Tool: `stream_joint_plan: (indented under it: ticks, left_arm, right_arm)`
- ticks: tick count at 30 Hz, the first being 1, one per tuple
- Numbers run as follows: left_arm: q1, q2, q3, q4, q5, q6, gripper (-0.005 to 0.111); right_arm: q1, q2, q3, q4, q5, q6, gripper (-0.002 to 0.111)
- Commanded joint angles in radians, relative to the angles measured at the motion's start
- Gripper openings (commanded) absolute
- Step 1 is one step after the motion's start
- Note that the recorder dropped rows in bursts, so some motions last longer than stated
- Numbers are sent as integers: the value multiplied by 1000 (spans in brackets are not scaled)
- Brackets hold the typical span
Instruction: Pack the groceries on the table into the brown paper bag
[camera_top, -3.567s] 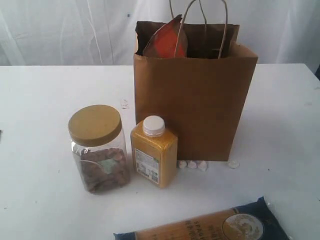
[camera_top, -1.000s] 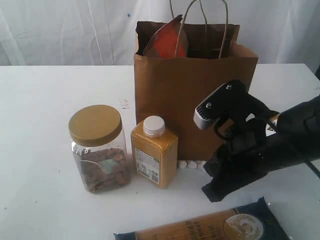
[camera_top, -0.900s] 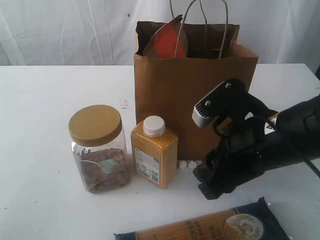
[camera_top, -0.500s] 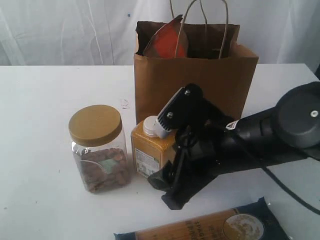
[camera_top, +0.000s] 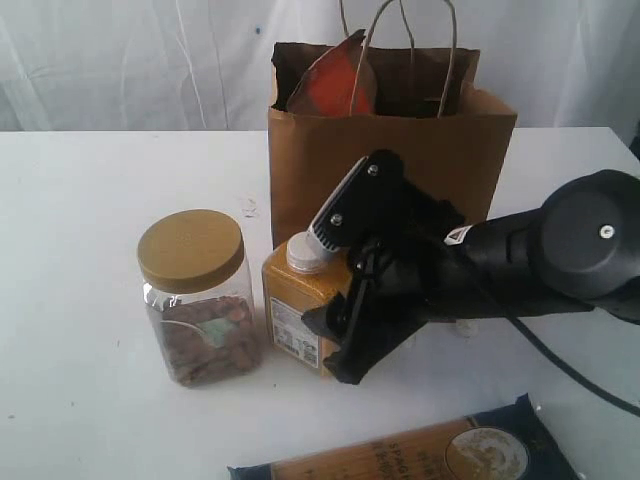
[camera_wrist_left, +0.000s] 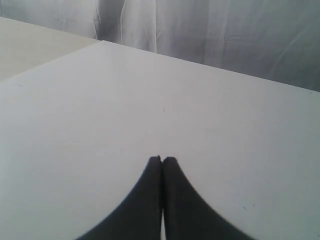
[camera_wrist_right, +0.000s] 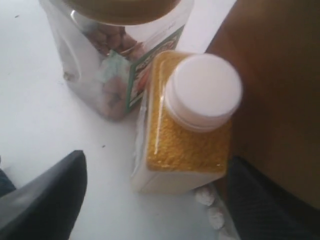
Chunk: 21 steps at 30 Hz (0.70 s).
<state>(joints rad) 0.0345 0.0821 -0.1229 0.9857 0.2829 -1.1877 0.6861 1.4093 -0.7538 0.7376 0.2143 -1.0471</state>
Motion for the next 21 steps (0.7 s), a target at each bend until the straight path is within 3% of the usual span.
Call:
stream_joint_plan:
  ticks: [1, 11, 18, 21]
  left_arm:
    - [3, -1, 6, 17, -1, 1, 0]
    - [3, -1, 54, 17, -87, 1, 0]
    - [3, -25, 123, 17, -277, 1, 0]
    - [3, -38, 123, 17, -298, 1, 0]
  right_arm:
    - [1, -6, -3, -12, -55, -23, 72]
    - [1, 50, -3, 2, -125, -25, 72]
    - [1, 98, -3, 2, -132, -30, 72]
    - [1, 106, -3, 2, -132, -30, 72]
